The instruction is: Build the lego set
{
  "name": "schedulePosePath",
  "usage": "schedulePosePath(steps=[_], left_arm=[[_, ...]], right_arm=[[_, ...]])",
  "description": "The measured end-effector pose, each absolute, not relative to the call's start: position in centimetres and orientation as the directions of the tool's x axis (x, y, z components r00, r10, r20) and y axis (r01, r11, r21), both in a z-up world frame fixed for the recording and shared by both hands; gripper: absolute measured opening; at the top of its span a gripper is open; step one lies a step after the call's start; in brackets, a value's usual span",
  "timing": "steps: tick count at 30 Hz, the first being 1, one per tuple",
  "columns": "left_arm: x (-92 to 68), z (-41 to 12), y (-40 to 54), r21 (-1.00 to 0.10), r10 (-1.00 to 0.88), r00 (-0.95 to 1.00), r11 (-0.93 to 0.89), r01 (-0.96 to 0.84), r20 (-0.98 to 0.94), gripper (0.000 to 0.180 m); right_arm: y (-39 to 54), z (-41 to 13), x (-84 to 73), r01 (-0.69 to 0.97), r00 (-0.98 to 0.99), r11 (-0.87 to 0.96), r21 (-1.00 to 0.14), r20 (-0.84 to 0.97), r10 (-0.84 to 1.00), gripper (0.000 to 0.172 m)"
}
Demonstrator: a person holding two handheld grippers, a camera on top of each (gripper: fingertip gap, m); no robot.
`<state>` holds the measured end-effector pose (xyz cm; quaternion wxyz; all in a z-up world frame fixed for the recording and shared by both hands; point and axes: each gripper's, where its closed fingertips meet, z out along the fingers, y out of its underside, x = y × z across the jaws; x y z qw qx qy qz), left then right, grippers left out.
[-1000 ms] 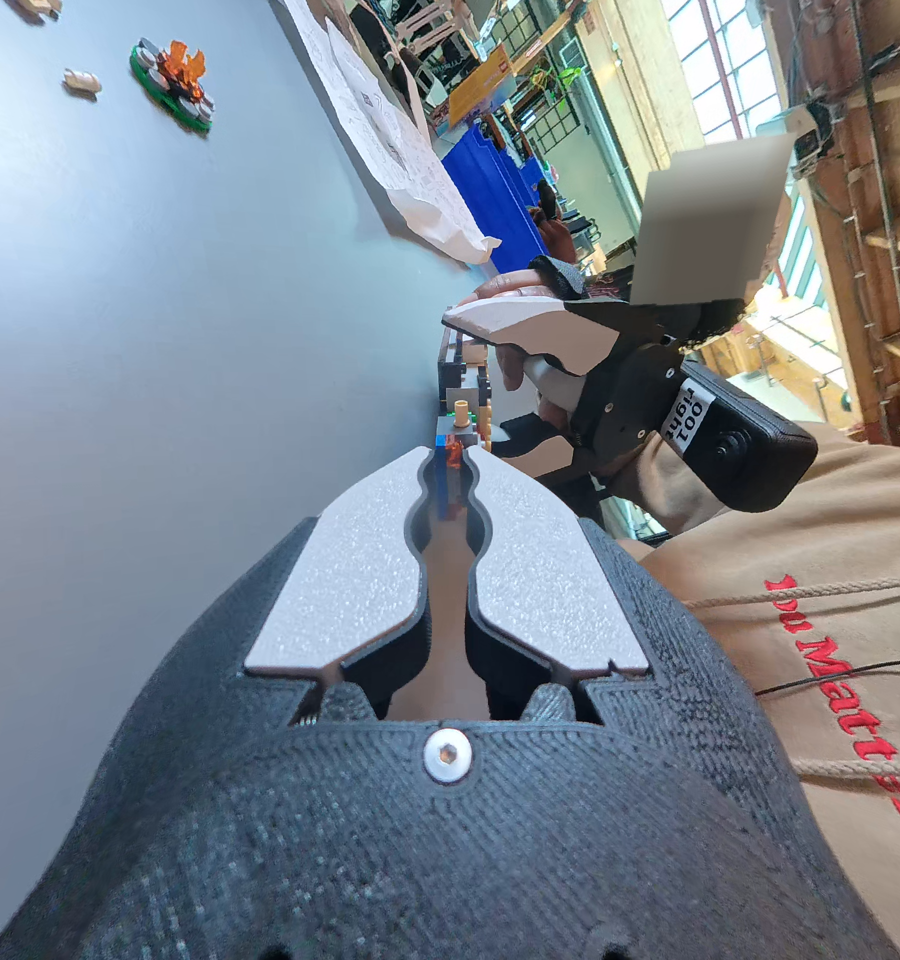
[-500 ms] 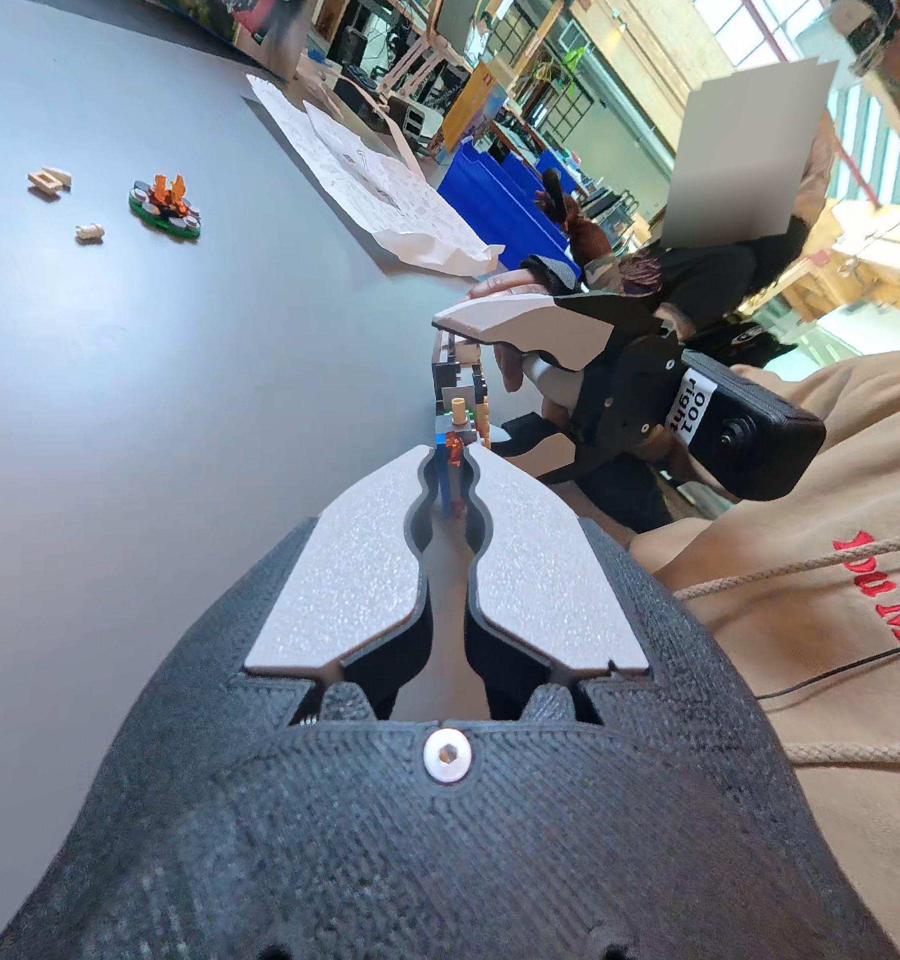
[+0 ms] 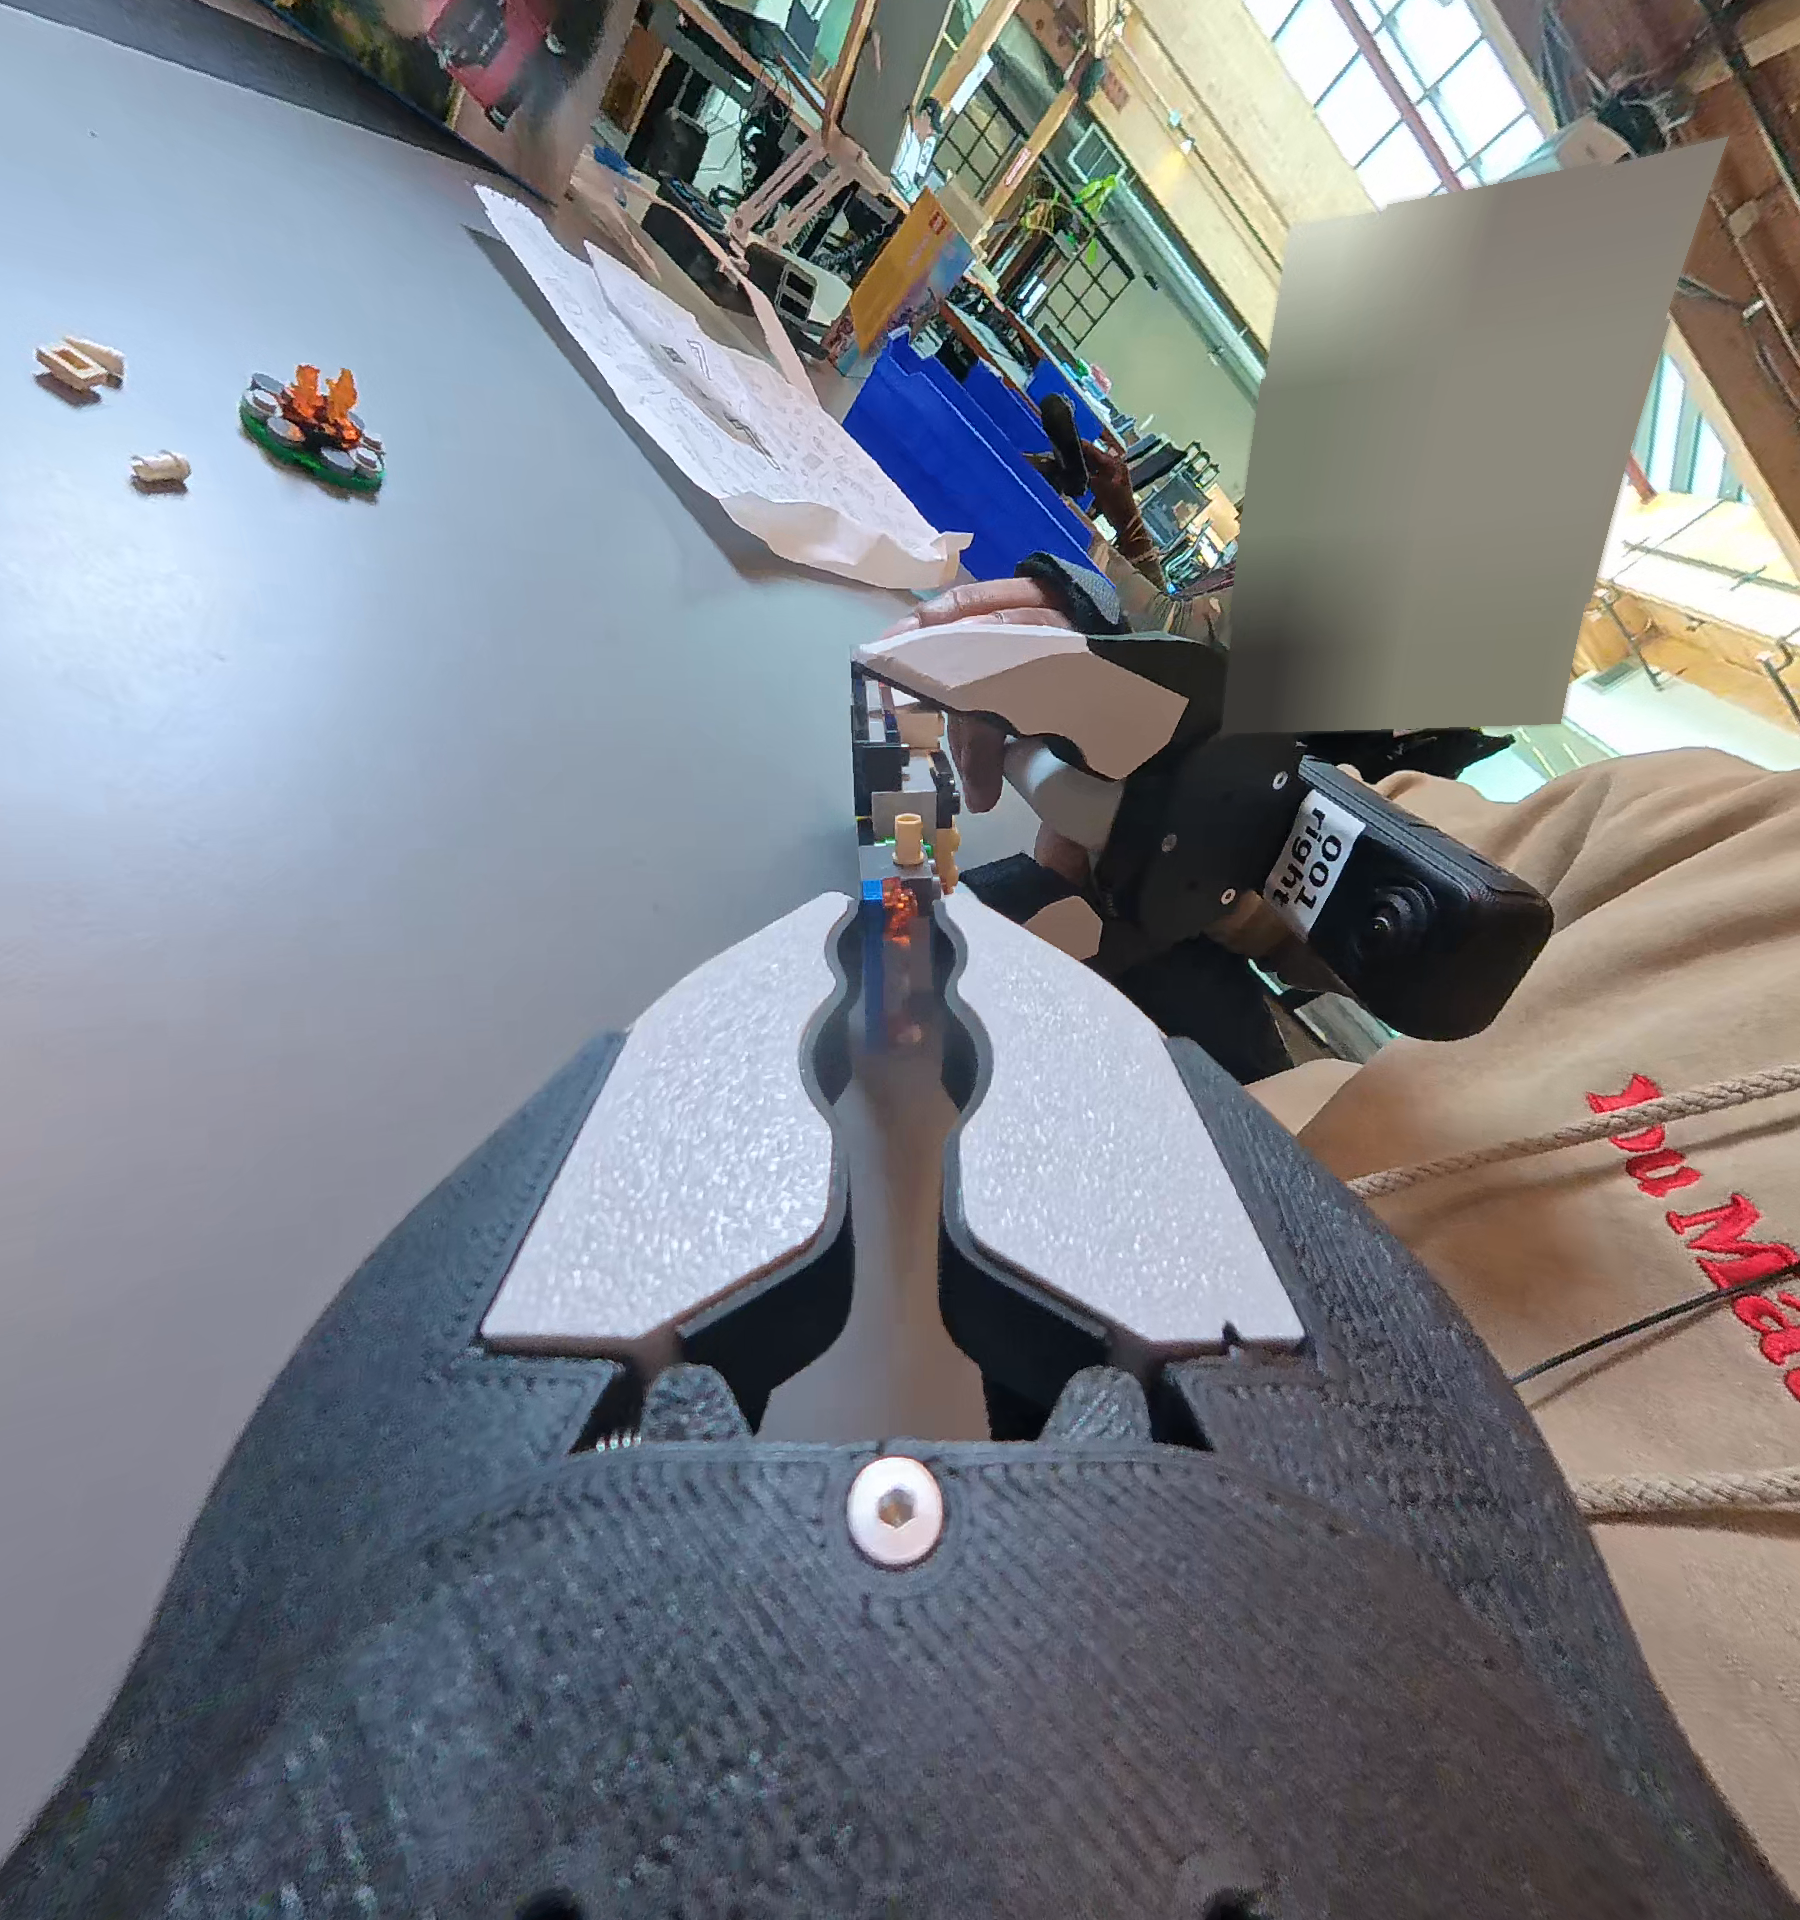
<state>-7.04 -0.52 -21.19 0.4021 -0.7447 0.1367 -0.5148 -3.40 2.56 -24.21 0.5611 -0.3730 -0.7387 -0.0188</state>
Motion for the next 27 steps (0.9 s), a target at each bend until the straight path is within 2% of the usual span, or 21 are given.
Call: schedulePosePath(steps=[8,27], left_arm=[[-7.08,-21.52,-0.32,-0.711,-0.589,0.422,-0.662,0.238,0.689,0.010],[-6.46,-20.76,-1.25,-0.895,-0.749,0.542,-0.445,0.014,0.381,0.009]], right_arm=[[2.49,-24.41,-3.30,0.576,-0.098,0.727,-0.375,0.850,0.517,0.077],[2.17,-23.72,-2.95,0.521,-0.050,0.775,-0.357,0.894,0.445,0.077]])
